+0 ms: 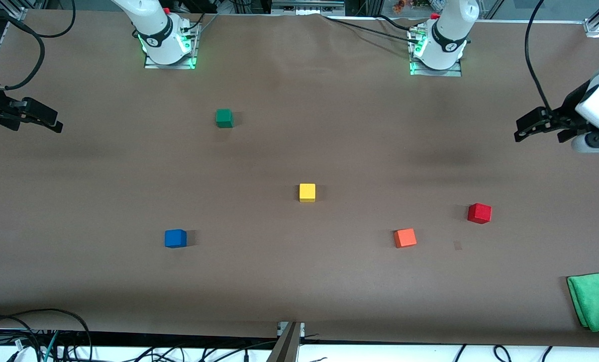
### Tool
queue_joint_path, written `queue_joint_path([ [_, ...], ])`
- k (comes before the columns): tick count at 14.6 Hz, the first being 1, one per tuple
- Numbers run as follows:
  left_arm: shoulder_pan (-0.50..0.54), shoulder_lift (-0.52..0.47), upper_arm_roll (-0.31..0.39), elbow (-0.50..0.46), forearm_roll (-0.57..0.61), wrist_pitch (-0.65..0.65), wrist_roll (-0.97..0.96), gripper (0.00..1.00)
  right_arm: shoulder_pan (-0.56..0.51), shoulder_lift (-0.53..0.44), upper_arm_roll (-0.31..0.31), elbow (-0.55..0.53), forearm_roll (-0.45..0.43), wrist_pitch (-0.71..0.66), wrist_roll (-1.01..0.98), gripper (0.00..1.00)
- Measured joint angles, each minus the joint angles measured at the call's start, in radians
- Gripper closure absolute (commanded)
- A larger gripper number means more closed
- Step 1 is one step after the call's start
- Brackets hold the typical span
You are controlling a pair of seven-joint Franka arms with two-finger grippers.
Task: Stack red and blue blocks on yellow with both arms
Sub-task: 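Move the left gripper toward the red cube, then lower the open left gripper over the red cube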
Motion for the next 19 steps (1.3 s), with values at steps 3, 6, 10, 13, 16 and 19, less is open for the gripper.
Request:
queue_joint_path([
  [3, 0.003, 0.023, 0.003, -0.077, 0.000, 0.116, 0.013, 0.00, 0.000, 0.000, 0.000, 0.000, 0.000, 0.000, 0.000, 0.00],
  [6, 0.016, 0.040, 0.004, -0.120, 0.000, 0.171, 0.039, 0.00, 0.000, 0.000, 0.000, 0.000, 0.000, 0.001, 0.000, 0.00],
  [10, 0.025, 0.031, 0.004, -0.120, 0.000, 0.171, 0.047, 0.00, 0.000, 0.000, 0.000, 0.000, 0.000, 0.001, 0.000, 0.00],
  [13, 0.025, 0.027, 0.004, -0.120, 0.000, 0.171, 0.047, 0.00, 0.000, 0.000, 0.000, 0.000, 0.000, 0.001, 0.000, 0.00],
  [16, 0.025, 0.028, 0.003, -0.121, 0.000, 0.172, 0.047, 0.00, 0.000, 0.000, 0.000, 0.000, 0.000, 0.001, 0.000, 0.00],
  [19, 0.025, 0.056, 0.003, -0.131, 0.000, 0.225, 0.047, 0.00, 0.000, 0.000, 0.000, 0.000, 0.000, 0.001, 0.000, 0.00],
])
